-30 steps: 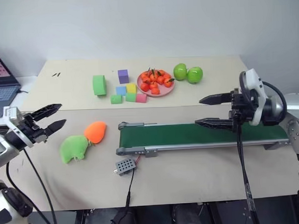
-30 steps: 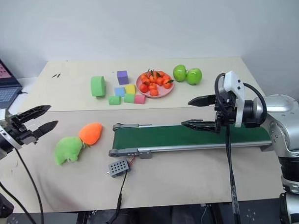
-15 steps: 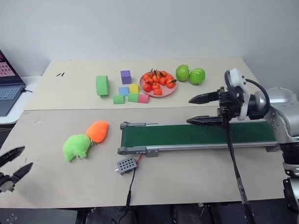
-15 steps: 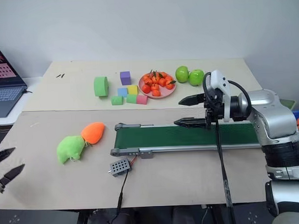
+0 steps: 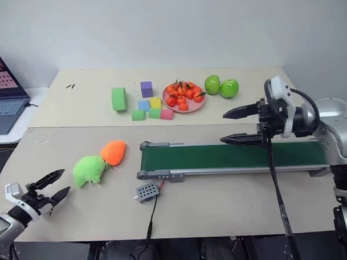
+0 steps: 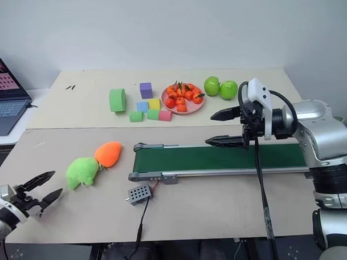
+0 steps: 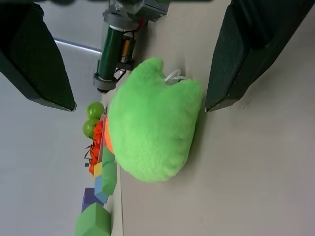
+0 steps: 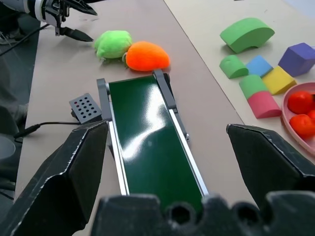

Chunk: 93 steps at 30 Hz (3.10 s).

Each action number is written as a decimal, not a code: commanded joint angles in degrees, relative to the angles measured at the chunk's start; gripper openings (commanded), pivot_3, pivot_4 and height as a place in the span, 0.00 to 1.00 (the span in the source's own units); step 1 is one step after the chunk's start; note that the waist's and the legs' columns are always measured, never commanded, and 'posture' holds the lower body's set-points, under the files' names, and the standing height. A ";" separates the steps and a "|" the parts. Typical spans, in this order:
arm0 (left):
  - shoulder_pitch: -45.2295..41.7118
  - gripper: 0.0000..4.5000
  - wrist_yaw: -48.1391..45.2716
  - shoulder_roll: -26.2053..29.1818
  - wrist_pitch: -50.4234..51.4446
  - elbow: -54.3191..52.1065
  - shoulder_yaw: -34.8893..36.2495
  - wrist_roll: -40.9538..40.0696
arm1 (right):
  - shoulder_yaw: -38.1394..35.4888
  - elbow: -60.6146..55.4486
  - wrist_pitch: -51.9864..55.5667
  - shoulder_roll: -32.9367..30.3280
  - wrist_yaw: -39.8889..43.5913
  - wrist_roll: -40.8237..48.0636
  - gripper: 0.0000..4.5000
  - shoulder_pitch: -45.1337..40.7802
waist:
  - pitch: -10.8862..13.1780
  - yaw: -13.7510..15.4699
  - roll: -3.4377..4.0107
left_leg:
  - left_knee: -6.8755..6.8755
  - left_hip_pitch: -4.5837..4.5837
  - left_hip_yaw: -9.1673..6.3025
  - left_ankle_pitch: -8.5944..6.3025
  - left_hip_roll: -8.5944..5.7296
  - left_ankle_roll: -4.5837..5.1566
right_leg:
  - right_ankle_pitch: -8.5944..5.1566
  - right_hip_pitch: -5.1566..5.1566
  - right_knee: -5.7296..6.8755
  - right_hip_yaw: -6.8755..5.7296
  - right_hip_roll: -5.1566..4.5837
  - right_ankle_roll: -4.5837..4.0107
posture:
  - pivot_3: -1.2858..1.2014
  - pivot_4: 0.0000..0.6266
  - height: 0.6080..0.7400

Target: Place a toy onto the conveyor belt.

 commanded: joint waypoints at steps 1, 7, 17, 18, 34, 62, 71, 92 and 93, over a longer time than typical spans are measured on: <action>-1.36 0.99 -1.15 0.15 -2.35 1.68 -1.67 0.92 | -3.17 -2.93 0.90 -1.53 -0.79 1.16 1.00 0.54 | 0.00 -0.06 0.00 | 0.00 0.00 0.00 0.00 0.00 0.00 | 0.00 0.00 0.00 0.00 0.00 0.00 | 0.52 0.24 0.99; -5.08 0.99 -1.02 -0.18 -6.94 6.69 -6.46 4.39 | -4.60 -4.90 1.96 -2.71 -1.87 1.84 1.00 2.01 | -0.02 0.00 0.02 | 0.00 0.03 0.03 -0.01 0.00 0.01 | 0.00 0.01 0.01 0.00 0.00 0.00 | 0.52 0.24 0.99; -11.53 0.83 -2.90 -1.50 -11.43 12.29 -11.19 7.66 | -5.19 -5.76 2.29 -3.66 -2.73 1.87 1.00 2.30 | -0.06 0.21 0.09 | 0.01 0.29 0.01 0.00 -0.02 0.01 | 0.00 0.30 0.02 -0.01 0.00 0.00 | 0.52 0.24 0.99; -11.68 0.74 -3.29 -1.48 -11.56 12.51 -11.42 7.79 | -5.21 -5.81 2.31 -3.67 -2.77 1.86 1.00 2.30 | -0.06 0.15 0.09 | 0.01 0.29 0.01 0.00 -0.02 0.01 | 0.00 0.30 0.04 -0.01 0.00 0.00 | 0.52 0.24 0.99; -8.03 0.00 -12.29 0.52 -14.17 4.40 -14.67 8.02 | -3.70 -3.90 0.49 -1.76 -2.88 0.46 1.00 1.25 | -0.05 -0.02 0.08 | -0.02 0.22 0.03 -0.02 -0.01 0.05 | 0.00 0.24 -0.03 -0.01 0.00 0.00 | 0.52 0.24 0.99; -27.01 0.00 -10.38 0.30 -69.37 -46.49 -57.17 41.40 | -4.54 -1.87 -1.36 -1.22 -2.92 -1.36 1.00 1.66 | 0.01 0.06 0.01 | 0.10 -0.58 -0.03 0.15 -0.02 -0.34 | 0.07 -0.09 -0.65 -0.15 -0.01 0.02 | 0.52 0.24 0.99; -22.58 0.00 6.43 0.73 -119.12 -38.69 -62.62 70.87 | -6.40 -3.76 -1.04 -1.66 -4.73 -0.84 1.00 4.03 | 0.01 0.23 0.01 | 0.17 -0.61 -0.01 -0.01 -0.03 -0.06 | 0.09 -0.06 -0.72 -0.16 -0.01 0.05 | 0.52 0.24 0.99; -14.87 0.00 50.35 -0.73 -140.14 -26.67 -71.49 113.74 | -9.32 -13.05 9.72 -3.15 -3.17 11.61 1.00 10.27 | 0.00 0.82 0.04 | 0.34 -0.59 0.00 -0.16 -0.03 0.23 | 0.19 0.03 -0.63 -0.20 -0.01 0.21 | 0.52 0.24 0.99; -15.03 0.00 50.76 -0.50 -140.39 -25.99 -72.48 114.16 | -9.35 -13.14 9.80 -3.18 -3.31 11.66 1.00 10.29 | 0.00 0.85 0.03 | 0.34 -0.59 -0.01 -0.16 -0.03 0.24 | 0.19 0.03 -0.63 -0.20 -0.01 0.21 | 0.52 0.24 0.99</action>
